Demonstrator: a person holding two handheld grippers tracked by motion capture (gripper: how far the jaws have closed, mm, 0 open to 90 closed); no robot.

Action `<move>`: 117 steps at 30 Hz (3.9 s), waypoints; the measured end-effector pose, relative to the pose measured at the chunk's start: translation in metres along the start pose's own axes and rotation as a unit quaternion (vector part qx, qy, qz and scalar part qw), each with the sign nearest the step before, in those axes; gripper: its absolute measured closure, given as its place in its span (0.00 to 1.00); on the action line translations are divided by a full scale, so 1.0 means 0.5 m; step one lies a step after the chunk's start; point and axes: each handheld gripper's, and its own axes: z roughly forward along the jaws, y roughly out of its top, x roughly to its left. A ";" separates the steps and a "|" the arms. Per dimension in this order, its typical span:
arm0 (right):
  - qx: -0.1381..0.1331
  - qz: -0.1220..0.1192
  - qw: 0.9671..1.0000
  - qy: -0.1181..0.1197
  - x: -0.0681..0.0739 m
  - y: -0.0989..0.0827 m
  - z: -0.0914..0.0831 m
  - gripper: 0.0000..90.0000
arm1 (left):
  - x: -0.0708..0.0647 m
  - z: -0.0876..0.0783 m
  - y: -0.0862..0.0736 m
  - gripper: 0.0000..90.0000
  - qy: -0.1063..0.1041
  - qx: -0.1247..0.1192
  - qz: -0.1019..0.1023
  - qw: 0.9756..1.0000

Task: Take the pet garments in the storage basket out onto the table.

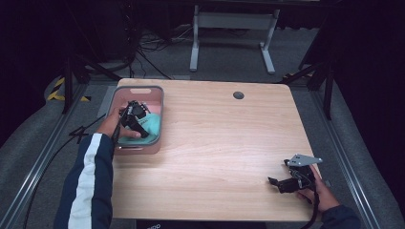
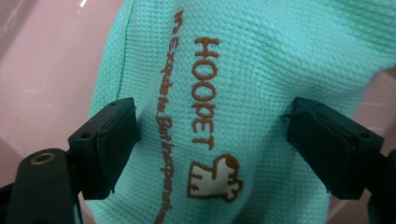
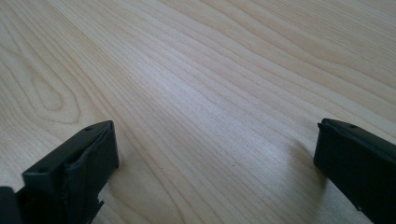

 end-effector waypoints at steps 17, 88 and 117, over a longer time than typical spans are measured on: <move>0.000 0.000 1.000 0.000 0.000 0.000 0.000 0.00 | 0.004 -0.002 0.002 0.46 -0.070 0.026 -0.028 0.997; -0.001 0.001 1.000 -0.001 0.001 0.000 0.000 0.00 | -0.129 -0.271 -0.107 0.79 0.059 -0.315 -0.009 0.947; -0.001 0.001 1.000 -0.001 0.001 0.000 0.000 0.00 | -0.267 -0.282 0.034 0.79 0.006 -0.323 0.114 0.939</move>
